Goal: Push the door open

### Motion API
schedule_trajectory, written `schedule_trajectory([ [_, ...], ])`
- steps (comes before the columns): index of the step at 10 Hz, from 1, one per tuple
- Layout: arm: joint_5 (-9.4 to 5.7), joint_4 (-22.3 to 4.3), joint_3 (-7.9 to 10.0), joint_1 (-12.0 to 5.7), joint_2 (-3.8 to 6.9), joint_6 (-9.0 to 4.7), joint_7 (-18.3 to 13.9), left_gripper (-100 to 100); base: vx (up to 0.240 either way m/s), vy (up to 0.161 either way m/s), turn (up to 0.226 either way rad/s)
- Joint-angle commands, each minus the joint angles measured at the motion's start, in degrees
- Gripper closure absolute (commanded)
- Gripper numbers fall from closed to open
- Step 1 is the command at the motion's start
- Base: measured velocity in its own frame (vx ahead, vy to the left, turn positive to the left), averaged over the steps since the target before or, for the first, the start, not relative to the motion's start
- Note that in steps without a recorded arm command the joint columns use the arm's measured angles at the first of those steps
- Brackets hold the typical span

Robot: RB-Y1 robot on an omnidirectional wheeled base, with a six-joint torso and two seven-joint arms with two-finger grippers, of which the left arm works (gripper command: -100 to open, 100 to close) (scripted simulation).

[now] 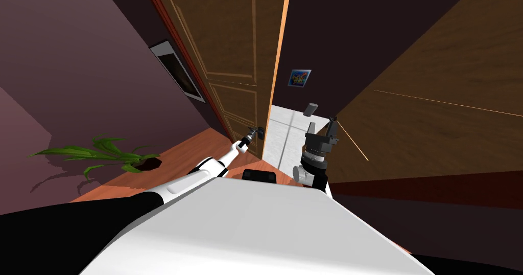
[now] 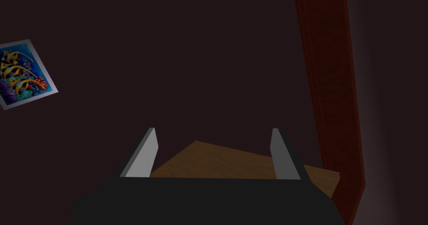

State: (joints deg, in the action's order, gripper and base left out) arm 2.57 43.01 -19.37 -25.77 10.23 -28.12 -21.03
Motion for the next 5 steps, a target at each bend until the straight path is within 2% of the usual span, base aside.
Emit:
schedule_trajectory([
  [1,-0.01,0.0,-0.07,0.12,-0.08,-0.04,0.0,100,-0.009,0.004,-0.01],
  [3,-0.01,0.0,-0.07,0.12,-0.08,-0.04,0.0,100,0.0,0.0,0.0],
  [4,-0.23,-0.3,0.93,-0.01,0.08,0.08,0.5,100,0.099,-0.073,0.026],
  [5,-0.3,-0.3,1.18,-0.02,0.11,0.09,0.6,100,0.135,-0.11,0.056],
])
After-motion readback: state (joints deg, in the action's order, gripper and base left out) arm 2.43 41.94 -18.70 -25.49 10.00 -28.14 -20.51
